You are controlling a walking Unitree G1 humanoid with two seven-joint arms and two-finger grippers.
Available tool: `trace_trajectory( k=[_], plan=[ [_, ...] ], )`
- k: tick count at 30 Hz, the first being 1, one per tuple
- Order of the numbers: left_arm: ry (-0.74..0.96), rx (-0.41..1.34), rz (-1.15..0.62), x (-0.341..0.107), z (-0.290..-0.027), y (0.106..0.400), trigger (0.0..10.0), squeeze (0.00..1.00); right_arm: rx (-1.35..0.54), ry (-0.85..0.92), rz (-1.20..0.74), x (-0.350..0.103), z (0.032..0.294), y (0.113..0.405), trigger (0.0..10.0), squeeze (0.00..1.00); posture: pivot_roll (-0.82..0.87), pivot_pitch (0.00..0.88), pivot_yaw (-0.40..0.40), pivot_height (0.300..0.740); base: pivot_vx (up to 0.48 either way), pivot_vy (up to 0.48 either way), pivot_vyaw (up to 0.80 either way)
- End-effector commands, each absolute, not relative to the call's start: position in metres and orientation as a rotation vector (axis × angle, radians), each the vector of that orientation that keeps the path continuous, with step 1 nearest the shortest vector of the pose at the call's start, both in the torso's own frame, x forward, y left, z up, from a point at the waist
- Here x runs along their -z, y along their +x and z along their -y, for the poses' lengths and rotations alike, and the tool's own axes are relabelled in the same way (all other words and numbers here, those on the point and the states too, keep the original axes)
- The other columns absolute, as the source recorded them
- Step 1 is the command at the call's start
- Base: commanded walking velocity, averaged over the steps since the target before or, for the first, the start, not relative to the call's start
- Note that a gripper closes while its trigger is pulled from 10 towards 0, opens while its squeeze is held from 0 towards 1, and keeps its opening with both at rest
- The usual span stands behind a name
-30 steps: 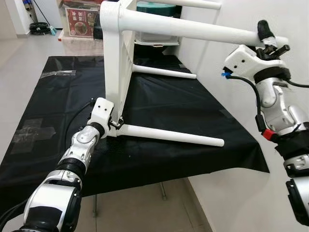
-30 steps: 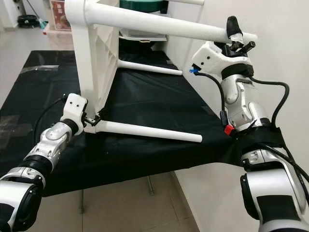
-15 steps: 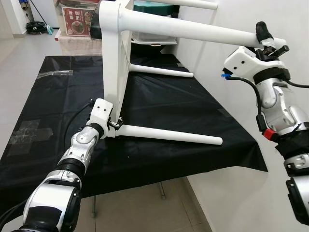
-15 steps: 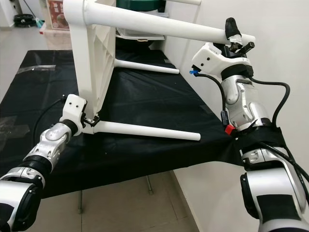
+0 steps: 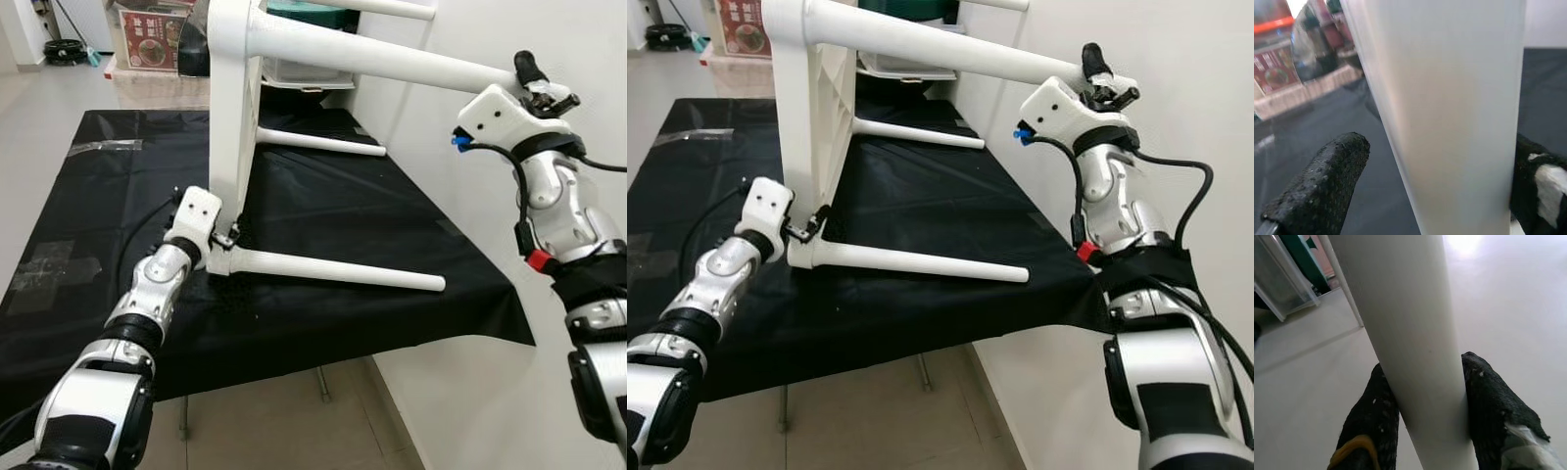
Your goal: Building children table
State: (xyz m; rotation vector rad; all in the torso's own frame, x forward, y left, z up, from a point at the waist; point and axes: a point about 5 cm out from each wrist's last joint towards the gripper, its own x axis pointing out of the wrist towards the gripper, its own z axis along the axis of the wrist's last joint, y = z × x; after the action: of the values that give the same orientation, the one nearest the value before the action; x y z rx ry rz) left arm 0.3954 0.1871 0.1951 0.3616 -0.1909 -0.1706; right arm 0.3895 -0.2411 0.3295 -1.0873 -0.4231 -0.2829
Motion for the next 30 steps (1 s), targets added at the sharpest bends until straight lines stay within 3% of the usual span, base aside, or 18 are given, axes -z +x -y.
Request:
trace_trajectory(
  k=[1, 20, 21, 23, 24, 30],
  plan=[
    [0.409, 0.038, 0.302, -0.233, -0.217, 0.397, 10.0, 0.0, 0.331, -0.797, 0.354, -0.322, 0.261, 0.39, 0.0, 0.0, -0.03, 0.0, -0.086, 0.74, 0.0, 0.0, 0.0],
    [0.586, 0.0, 0.49, -0.303, -0.229, 0.394, 10.0, 0.0, 0.301, -0.626, 0.231, -0.299, 0.266, 0.396, 0.0, 0.0, 0.0, 0.0, -0.092, 0.74, 0.0, 0.0, 0.0],
    [0.641, -0.035, 0.559, -0.333, -0.236, 0.389, 10.0, 0.0, 0.282, -0.498, 0.144, -0.282, 0.267, 0.398, 0.0, 0.0, 0.02, 0.0, -0.096, 0.74, 0.0, 0.0, 0.0],
    [0.641, -0.035, 0.559, -0.333, -0.236, 0.389, 10.0, 0.0, 0.282, -0.498, 0.144, -0.282, 0.267, 0.398, 0.0, 0.0, 0.02, 0.0, -0.096, 0.74, 0.0, 0.0, 0.0],
    [0.682, -0.08, 0.622, -0.364, -0.244, 0.383, 10.0, 0.0, 0.26, -0.387, 0.074, -0.264, 0.265, 0.4, 0.0, 0.0, 0.03, 0.0, -0.095, 0.74, 0.0, 0.0, 0.0],
    [0.728, -0.199, 0.763, -0.436, -0.258, 0.363, 10.0, 0.0, 0.208, -0.198, -0.032, -0.234, 0.251, 0.402, 0.0, 0.0, 0.04, 0.0, -0.093, 0.74, 0.0, 0.0, 0.0]
  ],
)
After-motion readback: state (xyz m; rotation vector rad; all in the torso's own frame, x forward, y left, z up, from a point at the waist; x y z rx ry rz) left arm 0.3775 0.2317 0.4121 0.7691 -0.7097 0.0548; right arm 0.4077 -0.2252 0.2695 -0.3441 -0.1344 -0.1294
